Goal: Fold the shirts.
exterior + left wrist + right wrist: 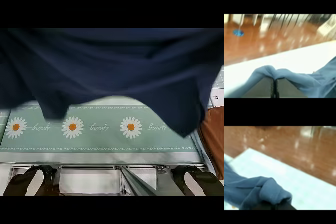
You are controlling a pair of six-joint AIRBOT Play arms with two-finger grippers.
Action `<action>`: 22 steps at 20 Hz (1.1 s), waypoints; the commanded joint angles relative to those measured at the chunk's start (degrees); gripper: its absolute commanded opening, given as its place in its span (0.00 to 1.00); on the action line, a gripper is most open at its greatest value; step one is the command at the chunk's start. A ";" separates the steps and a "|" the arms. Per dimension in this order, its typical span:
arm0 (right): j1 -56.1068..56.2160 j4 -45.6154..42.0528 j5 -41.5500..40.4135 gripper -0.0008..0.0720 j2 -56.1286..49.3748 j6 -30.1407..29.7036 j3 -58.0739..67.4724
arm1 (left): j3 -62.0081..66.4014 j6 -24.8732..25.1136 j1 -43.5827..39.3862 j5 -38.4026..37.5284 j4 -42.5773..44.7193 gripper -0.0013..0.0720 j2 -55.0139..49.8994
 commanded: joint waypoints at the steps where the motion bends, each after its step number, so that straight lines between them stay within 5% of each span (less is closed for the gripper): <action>1: -0.04 -6.10 7.52 0.04 5.03 3.98 -2.60 | 0.68 -3.19 0.39 -10.43 10.91 0.04 5.18; 7: -0.04 -9.66 8.04 0.04 15.32 9.03 -25.31 | -6.14 -8.68 -0.15 -14.40 17.79 0.04 12.00; 13: -0.04 -15.30 0.09 0.04 14.78 9.68 -48.61 | -35.08 -7.13 -0.15 -14.60 18.18 0.04 10.03; 17: -0.04 -15.50 -11.93 0.04 3.80 6.99 -57.29 | -49.42 -2.16 -2.82 -0.70 18.16 0.04 -0.52; 22: -0.04 -10.64 -28.06 0.04 -18.16 4.46 -56.61 | -45.97 0.20 -14.88 19.71 18.16 0.04 -22.12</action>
